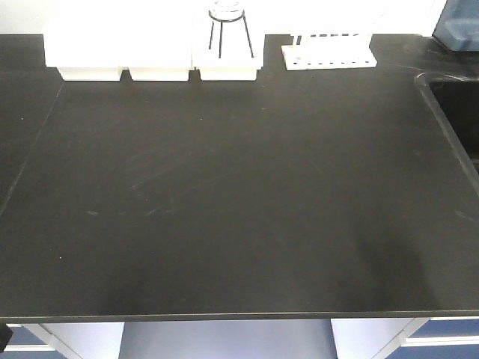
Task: Wipe right workspace with blue cloth
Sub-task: 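Lift the blue cloth up and away from the bench with the right gripper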
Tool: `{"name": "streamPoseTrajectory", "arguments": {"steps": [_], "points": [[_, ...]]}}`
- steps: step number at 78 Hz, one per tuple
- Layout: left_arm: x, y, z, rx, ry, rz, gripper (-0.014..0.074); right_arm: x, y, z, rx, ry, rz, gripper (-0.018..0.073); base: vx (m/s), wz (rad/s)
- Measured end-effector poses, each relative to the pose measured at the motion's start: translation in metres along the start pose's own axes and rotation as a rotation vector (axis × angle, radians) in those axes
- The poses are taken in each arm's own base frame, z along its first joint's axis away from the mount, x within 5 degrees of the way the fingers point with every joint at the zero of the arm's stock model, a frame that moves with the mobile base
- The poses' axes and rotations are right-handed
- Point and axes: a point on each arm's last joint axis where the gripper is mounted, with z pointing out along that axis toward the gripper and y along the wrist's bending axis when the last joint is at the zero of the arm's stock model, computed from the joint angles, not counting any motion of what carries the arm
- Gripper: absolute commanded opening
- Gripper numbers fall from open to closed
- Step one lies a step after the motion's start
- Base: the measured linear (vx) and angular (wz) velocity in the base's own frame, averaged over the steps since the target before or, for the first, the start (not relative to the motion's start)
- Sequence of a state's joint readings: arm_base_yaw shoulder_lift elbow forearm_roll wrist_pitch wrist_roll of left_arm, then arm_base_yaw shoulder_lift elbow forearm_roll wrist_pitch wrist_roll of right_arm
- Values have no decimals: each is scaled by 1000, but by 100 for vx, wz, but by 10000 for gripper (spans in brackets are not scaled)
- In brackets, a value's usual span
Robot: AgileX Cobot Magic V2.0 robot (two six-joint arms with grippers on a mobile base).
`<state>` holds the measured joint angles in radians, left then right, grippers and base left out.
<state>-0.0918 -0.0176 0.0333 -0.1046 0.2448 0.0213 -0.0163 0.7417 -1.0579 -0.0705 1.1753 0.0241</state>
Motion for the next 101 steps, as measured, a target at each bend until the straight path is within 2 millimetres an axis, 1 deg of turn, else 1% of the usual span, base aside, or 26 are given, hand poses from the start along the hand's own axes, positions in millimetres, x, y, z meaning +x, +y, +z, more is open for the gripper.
{"name": "streamPoseTrajectory", "arguments": {"steps": [13,25,34,40,47,50,54,55,59,74,82,89,101], "points": [[0,0,0,0,0,0,-6,4,-1,-7,2,-23,1,-7,0,0],[0,0,0,0,0,0,-6,4,-1,-8,5,-27,0,-7,0,0],[0,0,0,0,0,0,-6,0,-1,-5,4,-86,-1,-7,0,0],[0,0,0,0,0,0,-6,0,0,4,1,-142,-5,-7,0,0],[0,0,0,0,0,0,-6,6,2,17,-4,-195,-9,-7,0,0],[0,0,0,0,0,0,-6,12,3,26,-6,-208,-11,-7,0,0],[0,0,0,0,0,0,-6,18,3,31,-8,-251,-13,-7,0,0],[0,0,0,0,0,0,-6,22,4,36,-9,-253,-14,-7,0,0],[0,0,0,0,0,0,-6,30,4,42,-12,-300,-17,-7,0,0],[0,0,0,0,0,0,-6,53,7,59,-24,-486,-22,-7,0,0],[0,0,0,0,0,0,-6,65,9,72,-29,-503,-25,-7,0,0],[0,0,0,0,0,0,-6,72,9,79,-31,-498,-26,-7,0,0],[0,0,0,0,0,0,-6,75,10,82,-32,-494,-27,-7,0,0]]}}
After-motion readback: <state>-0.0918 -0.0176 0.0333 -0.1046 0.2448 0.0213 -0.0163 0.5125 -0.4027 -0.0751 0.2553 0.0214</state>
